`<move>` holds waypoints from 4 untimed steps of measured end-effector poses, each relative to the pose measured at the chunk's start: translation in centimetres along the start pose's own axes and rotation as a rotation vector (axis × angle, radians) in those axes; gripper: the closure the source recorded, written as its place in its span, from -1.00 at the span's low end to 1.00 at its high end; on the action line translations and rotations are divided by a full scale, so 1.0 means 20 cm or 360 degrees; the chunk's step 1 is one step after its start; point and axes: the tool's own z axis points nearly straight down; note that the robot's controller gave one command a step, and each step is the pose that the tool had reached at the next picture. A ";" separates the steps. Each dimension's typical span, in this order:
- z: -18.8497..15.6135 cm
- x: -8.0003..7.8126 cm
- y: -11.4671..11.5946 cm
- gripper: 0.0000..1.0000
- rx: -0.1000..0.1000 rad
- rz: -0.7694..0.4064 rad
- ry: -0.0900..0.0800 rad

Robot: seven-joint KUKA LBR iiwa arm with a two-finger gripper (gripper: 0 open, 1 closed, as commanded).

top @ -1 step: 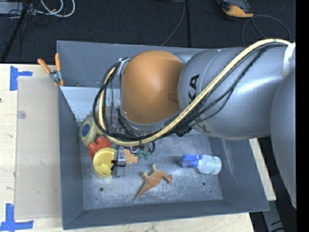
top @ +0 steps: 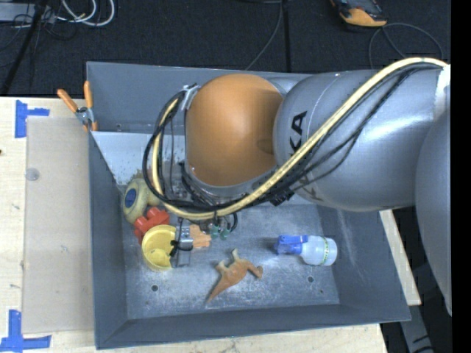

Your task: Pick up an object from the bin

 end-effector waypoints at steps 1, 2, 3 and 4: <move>0.22 -0.06 0.00 -1.00 -0.0001 -0.0175 -0.0002; 0.34 -0.18 0.02 -1.00 -0.0001 -0.0696 0.0000; 0.38 -0.19 0.05 -1.00 -0.0001 -0.0590 -0.0001; 0.49 -0.21 0.07 -1.00 -0.0001 -0.0610 -0.0003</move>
Offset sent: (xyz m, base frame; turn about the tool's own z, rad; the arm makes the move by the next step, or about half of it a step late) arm 0.0457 0.0054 -0.0743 -0.4887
